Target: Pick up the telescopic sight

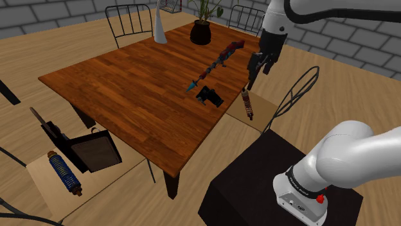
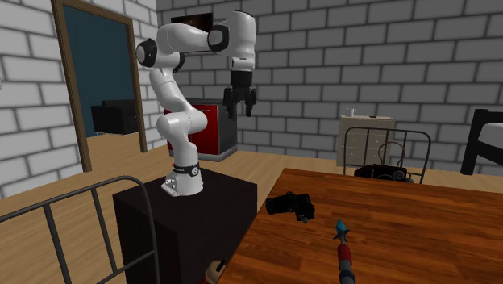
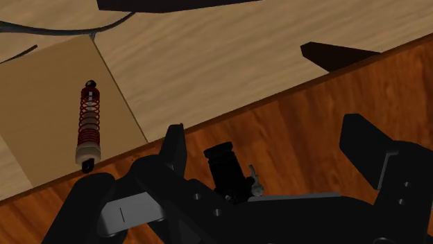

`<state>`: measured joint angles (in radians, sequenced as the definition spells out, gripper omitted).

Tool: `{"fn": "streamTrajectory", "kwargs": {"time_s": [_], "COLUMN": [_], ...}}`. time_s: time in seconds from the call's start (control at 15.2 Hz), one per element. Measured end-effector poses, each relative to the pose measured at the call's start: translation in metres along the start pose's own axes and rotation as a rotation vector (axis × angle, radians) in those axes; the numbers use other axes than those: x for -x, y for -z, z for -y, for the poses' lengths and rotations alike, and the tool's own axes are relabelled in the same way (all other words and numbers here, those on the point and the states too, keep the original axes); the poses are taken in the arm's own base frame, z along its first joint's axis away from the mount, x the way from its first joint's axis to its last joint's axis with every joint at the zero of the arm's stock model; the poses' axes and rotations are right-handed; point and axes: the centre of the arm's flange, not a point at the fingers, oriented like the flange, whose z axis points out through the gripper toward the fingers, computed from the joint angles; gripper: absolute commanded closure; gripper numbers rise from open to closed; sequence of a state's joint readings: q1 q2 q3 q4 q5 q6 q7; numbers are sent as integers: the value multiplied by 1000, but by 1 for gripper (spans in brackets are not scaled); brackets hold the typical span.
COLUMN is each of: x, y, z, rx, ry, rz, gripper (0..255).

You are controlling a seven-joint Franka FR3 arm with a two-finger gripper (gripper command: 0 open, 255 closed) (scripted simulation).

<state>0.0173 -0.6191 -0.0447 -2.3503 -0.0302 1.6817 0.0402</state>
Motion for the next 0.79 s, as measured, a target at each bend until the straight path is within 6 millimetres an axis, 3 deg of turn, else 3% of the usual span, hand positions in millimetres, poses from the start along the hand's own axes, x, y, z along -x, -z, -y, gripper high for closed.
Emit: {"fn": "streamTrajectory", "kwargs": {"time_s": [0.79], "x": [-124], "y": [-94], "z": [-28], "rx": [-55], "ry": [135], "rz": [-12], "gripper": [0]}}
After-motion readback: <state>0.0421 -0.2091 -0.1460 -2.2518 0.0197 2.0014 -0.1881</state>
